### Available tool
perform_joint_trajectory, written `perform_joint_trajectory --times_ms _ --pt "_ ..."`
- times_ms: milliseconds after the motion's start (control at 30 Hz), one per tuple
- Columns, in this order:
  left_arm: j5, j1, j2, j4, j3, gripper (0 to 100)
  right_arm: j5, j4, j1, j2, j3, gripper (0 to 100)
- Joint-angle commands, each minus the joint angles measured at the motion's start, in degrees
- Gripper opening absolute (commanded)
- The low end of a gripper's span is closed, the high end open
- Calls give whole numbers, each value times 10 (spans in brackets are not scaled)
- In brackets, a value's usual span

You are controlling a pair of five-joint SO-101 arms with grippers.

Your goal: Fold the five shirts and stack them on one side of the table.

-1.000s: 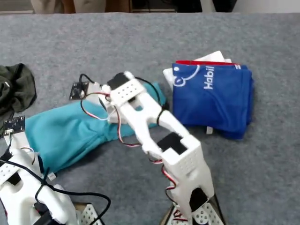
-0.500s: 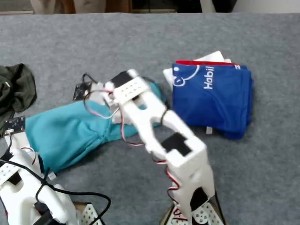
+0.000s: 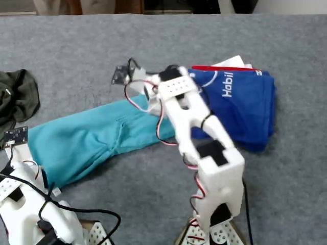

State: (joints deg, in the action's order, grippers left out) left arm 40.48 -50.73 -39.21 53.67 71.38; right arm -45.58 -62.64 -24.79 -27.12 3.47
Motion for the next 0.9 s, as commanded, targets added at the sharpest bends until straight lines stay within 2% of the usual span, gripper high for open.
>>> perform_joint_trajectory --times_ms 0,167,267,400,500,600,867 --pt "5 5 0 -5 0 19 -4 28 1 -44 11 2" --pt "2 5 0 3 -14 20 -4 -82 13 -34 114 2" --pt "2 2 -6 75 -68 20 -4 -167 16 -7 189 2" --pt "2 4 -3 209 -227 21 -5 -246 13 45 274 2" --pt "-40 6 20 235 -322 30 -5 -267 12 78 313 2" --pt "-72 5 101 243 -384 95 -6 -292 10 97 326 2" --pt "-75 4 371 263 -531 209 -5 -309 3 102 323 2"
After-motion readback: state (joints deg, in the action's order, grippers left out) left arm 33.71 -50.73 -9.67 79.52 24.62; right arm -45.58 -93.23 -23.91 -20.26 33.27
